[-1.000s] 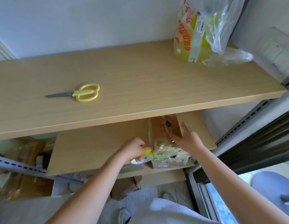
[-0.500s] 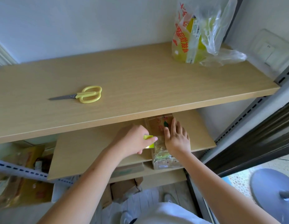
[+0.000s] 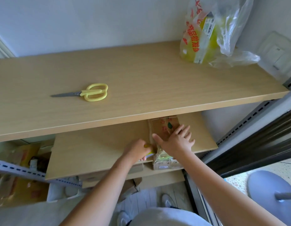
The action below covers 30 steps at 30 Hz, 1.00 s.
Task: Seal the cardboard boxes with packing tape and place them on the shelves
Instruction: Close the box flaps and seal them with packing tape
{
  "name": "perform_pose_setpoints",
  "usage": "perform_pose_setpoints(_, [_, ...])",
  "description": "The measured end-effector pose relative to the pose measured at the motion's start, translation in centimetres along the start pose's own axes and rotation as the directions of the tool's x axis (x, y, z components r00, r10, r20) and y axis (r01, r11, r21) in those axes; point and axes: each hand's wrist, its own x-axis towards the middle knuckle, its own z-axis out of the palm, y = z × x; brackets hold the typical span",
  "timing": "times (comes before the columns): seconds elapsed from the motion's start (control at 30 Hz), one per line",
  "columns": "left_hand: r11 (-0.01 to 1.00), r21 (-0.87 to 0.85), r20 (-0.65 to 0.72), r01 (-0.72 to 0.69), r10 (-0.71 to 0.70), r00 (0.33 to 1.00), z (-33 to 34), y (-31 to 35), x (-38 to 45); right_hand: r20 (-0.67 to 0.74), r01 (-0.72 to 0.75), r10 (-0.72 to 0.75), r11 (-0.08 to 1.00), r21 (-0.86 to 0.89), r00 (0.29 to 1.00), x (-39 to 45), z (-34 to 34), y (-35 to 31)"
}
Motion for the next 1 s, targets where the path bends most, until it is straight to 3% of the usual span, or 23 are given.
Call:
perform_pose_setpoints(0.17, [0.986, -0.164, 0.097, -0.020, 0.036, 0.995, -0.3, -0.2, 0.1, -0.022, -0.033, 0.034, 0.998, 0.049, 0.999, 0.0, -0.3, -0.9])
perform_pose_setpoints(0.23, [0.961, -0.265, 0.140, -0.077, 0.117, 0.983, -1.8, -0.2, -0.7, 0.042, -0.028, 0.020, 0.981, 0.190, 0.999, 1.3, -0.7, 0.5])
perform_pose_setpoints(0.33, [0.843, -0.512, 0.042, -0.168, 0.219, 0.975, -5.0, -0.2, -2.0, 0.233, -0.047, -0.129, 0.777, 0.627, 0.964, 2.5, -1.0, 3.9])
perform_pose_setpoints(0.4, [0.833, -0.523, 0.064, -0.182, 0.251, 0.966, -5.9, 0.2, -2.1, 0.282, -0.090, -0.181, 0.674, 0.733, 0.942, 2.2, -0.2, 5.2])
perform_pose_setpoints(0.47, [0.855, -0.500, 0.151, -0.139, 0.244, 0.958, -5.0, 1.5, -1.9, 0.216, -0.095, -0.079, 0.717, 0.690, 0.973, 2.2, 1.3, 5.3])
perform_pose_setpoints(0.53, [0.851, -0.518, 0.142, -0.084, 0.182, 0.973, -3.6, 2.7, -1.8, 0.142, -0.083, -0.013, 0.762, 0.643, 0.990, 2.1, 2.9, 4.8])
perform_pose_setpoints(0.7, [0.867, -0.476, 0.065, -0.147, 0.201, 0.977, -3.6, 3.2, -1.7, 0.048, 0.057, -0.097, 0.844, 0.534, 0.994, 1.5, 4.7, 4.5])
perform_pose_setpoints(0.8, [0.949, -0.254, -0.022, -0.188, 0.189, 0.982, -6.2, 0.1, -2.3, 0.055, 0.060, -0.100, 0.866, 0.496, 0.993, 1.3, 4.3, 4.2])
perform_pose_setpoints(0.87, [0.990, -0.079, -0.031, -0.120, 0.118, 0.993, -6.6, -2.9, -3.1, 0.080, 0.048, -0.103, 0.861, 0.507, 0.991, 1.2, 4.3, 3.9])
perform_pose_setpoints(1.0, [0.994, -0.100, -0.031, 0.049, -0.052, 0.998, -2.9, -6.5, -3.0, 0.075, 0.061, -0.116, 0.854, 0.518, 0.990, 1.6, 4.6, 3.8])
